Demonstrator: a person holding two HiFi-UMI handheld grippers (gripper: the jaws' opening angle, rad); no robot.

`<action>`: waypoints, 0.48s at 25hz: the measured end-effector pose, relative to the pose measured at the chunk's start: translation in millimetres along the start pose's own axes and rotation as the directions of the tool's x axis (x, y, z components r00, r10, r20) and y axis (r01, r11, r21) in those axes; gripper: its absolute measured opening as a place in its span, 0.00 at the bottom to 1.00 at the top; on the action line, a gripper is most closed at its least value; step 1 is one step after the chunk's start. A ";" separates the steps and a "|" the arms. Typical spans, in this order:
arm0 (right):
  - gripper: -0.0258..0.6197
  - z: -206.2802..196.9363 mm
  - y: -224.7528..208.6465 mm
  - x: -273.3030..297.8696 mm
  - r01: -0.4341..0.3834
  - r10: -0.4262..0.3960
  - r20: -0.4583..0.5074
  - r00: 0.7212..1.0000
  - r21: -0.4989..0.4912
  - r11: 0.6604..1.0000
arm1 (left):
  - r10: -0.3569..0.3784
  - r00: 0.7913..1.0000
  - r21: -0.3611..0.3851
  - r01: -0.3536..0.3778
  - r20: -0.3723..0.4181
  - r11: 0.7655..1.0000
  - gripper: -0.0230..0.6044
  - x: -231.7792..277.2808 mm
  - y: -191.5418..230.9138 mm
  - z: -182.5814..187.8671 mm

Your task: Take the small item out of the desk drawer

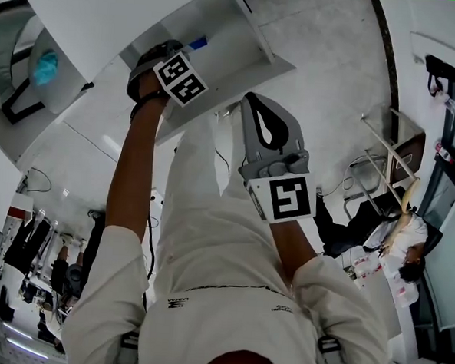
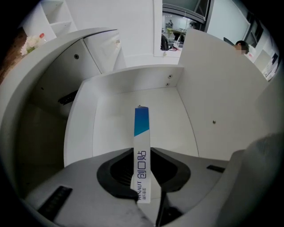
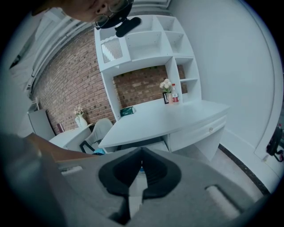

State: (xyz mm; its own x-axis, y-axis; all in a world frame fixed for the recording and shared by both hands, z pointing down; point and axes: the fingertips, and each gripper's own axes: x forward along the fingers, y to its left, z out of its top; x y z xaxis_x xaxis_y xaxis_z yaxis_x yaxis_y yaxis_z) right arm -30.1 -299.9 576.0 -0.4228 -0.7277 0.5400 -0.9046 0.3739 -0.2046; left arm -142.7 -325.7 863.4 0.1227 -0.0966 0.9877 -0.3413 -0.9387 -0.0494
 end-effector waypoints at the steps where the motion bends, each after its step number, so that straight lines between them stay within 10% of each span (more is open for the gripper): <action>1: 0.04 -0.8 -0.6 -1.0 0.002 -0.002 -0.001 1.000 0.000 1.000 | 0.000 1.000 -0.005 0.000 0.001 1.000 0.17 -0.7 -0.1 -0.5; 12: 0.04 7.9 -1.5 -20.0 0.003 -0.003 0.026 1.000 -0.014 1.000 | 0.078 0.997 -0.058 -0.077 0.024 0.995 0.16 -39.7 4.7 10.3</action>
State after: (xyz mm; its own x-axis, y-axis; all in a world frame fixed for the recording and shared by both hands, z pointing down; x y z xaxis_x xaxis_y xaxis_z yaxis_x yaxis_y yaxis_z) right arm -20.7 -290.4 559.0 -0.4213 -0.7433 0.5196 -0.9053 0.3794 -0.1913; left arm -139.7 -329.7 822.4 0.1182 -0.1780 0.9769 -0.4029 -0.9078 -0.1167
